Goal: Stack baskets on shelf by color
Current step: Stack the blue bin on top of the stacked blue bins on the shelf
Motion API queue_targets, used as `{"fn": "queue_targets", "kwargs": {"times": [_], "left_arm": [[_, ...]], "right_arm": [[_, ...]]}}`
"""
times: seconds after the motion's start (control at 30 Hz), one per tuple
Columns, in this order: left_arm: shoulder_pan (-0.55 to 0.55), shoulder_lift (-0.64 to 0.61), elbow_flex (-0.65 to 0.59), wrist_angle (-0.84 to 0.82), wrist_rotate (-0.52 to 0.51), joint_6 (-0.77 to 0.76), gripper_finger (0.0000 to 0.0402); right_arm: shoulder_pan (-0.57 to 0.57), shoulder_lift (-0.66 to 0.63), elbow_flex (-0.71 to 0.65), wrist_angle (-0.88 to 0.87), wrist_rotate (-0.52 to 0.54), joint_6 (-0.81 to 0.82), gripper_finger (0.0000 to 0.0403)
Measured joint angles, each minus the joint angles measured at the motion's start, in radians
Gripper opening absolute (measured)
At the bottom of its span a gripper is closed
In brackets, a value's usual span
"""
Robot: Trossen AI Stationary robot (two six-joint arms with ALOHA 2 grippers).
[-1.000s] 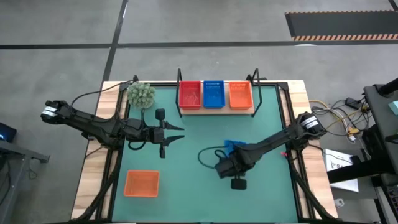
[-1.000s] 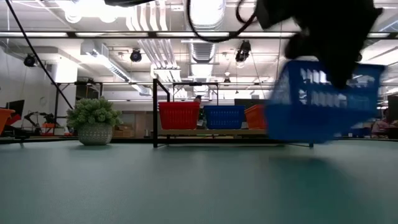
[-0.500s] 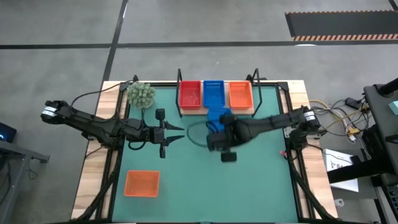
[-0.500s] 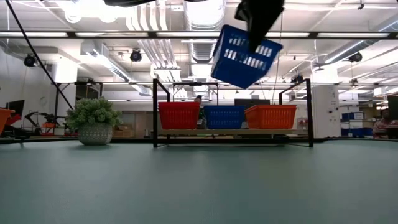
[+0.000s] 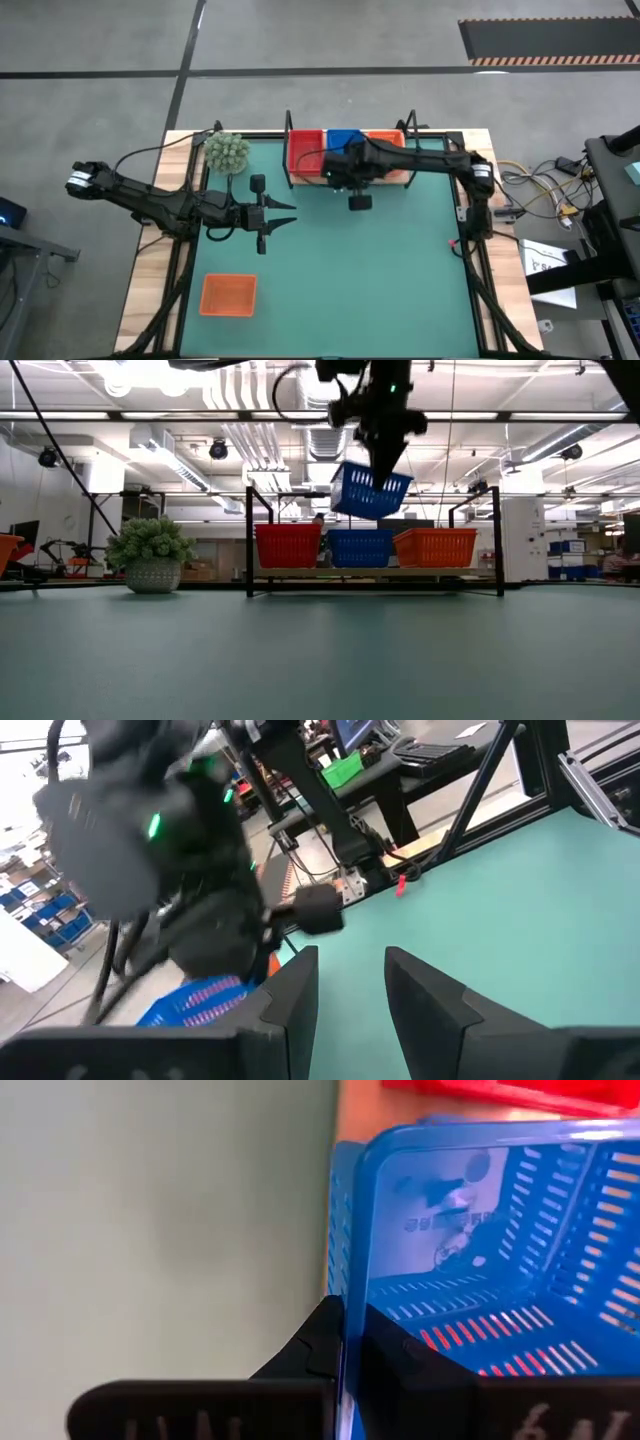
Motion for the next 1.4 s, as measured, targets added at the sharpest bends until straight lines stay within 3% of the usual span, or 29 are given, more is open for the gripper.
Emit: {"fn": "queue_targets", "kwargs": {"times": [0.27,0.73,1.07,1.4], "left_arm": [[0.0,0.0,0.0,0.001,0.0,0.002,0.0102],[0.001,0.0,0.0,0.021,0.0,0.021,0.0102],[0.001,0.0,0.0,0.021,0.0,0.024,0.0102],[0.001,0.0,0.0,0.021,0.0,0.025,0.0102]], "right_arm": [[-0.082,0.061,0.015,0.007,0.027,-0.067,0.0008],[-0.103,0.092,0.017,0.045,0.044,-0.141,0.0008],[-0.114,0.107,0.068,0.09,0.051,-0.132,0.0008],[-0.142,0.107,0.034,0.095,0.049,-0.103,0.0009]]}}
